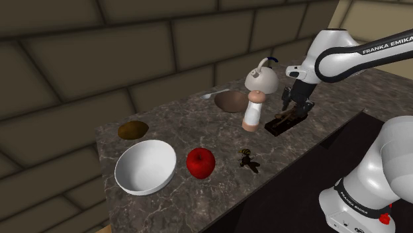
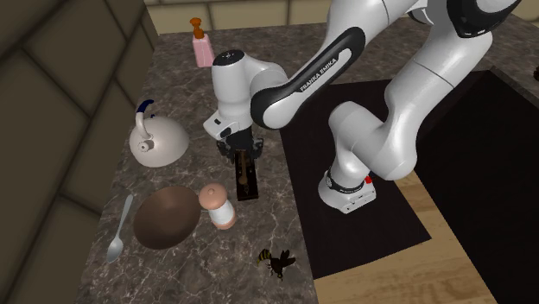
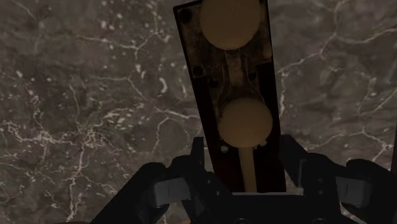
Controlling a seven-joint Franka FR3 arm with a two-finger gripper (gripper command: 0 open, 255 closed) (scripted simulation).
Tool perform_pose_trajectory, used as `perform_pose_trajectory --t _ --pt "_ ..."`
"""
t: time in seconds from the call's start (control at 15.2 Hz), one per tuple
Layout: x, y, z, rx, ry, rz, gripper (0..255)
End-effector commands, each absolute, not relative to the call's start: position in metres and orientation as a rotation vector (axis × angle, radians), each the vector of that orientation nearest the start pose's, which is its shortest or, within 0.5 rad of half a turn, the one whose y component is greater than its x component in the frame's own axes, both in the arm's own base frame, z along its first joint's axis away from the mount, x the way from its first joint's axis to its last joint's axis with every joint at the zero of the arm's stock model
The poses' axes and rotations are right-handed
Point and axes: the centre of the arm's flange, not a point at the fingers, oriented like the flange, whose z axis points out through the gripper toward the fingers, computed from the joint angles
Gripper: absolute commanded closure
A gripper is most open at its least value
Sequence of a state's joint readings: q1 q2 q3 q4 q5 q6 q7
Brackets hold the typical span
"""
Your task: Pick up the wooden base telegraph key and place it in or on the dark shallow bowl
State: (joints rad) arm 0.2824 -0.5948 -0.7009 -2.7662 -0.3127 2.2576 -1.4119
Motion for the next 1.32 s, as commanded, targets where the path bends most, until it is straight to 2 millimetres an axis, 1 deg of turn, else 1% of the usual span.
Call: perform_pose_trajectory --t 0.0,0.53,1.25 --pt "0.333 -0.129 0.348 -2.446 -1.837 -0.158 255" --pt "0.333 -0.129 0.348 -2.446 -1.837 -0.158 255" --pt "0.333 -0.129 0.406 -2.446 -1.837 -0.158 255"
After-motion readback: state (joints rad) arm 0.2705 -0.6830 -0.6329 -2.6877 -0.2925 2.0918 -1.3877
